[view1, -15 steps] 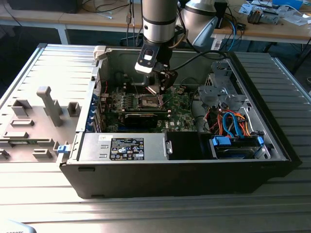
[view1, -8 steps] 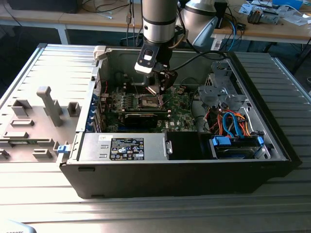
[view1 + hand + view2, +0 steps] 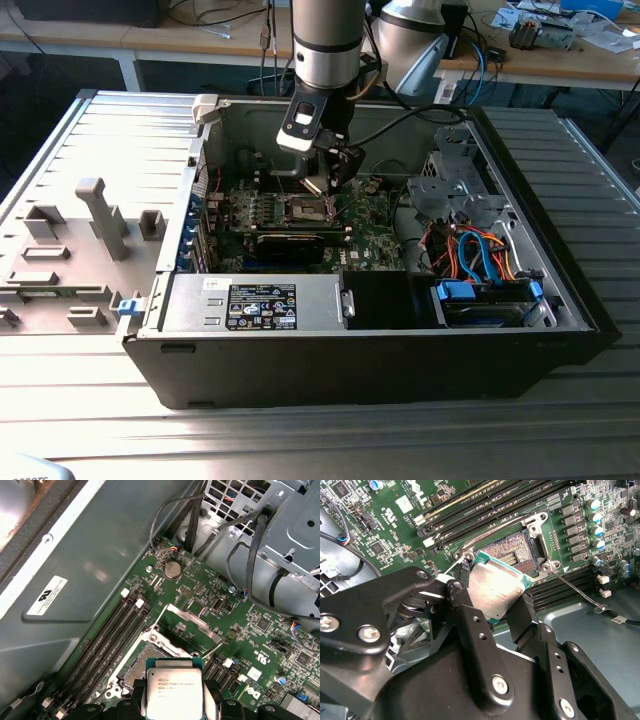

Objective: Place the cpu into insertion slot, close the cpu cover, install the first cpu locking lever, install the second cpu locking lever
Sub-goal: 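Place the cpu into insertion slot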

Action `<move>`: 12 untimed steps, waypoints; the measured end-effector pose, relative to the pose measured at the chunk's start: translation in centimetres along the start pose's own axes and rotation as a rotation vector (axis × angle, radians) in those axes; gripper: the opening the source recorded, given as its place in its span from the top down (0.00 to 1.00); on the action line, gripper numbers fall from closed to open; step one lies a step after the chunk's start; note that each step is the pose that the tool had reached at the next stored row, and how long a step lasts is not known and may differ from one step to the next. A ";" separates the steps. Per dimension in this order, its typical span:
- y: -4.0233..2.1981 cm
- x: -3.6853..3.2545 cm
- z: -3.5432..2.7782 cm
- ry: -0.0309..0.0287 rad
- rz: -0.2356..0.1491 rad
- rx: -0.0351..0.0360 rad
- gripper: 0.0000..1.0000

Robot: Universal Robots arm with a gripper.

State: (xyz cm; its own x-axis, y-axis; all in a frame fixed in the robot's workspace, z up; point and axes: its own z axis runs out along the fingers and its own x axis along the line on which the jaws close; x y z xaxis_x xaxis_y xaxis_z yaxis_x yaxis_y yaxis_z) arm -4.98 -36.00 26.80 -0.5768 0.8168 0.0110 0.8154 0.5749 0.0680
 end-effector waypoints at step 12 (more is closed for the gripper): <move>0.00 0.00 0.07 -0.0006 0.009 -0.0001 0.46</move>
State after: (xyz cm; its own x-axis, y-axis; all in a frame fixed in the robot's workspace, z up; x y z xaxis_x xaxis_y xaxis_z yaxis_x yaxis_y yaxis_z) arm -4.98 -35.99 26.74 -0.5697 0.8218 0.0110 0.8203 0.5678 0.0680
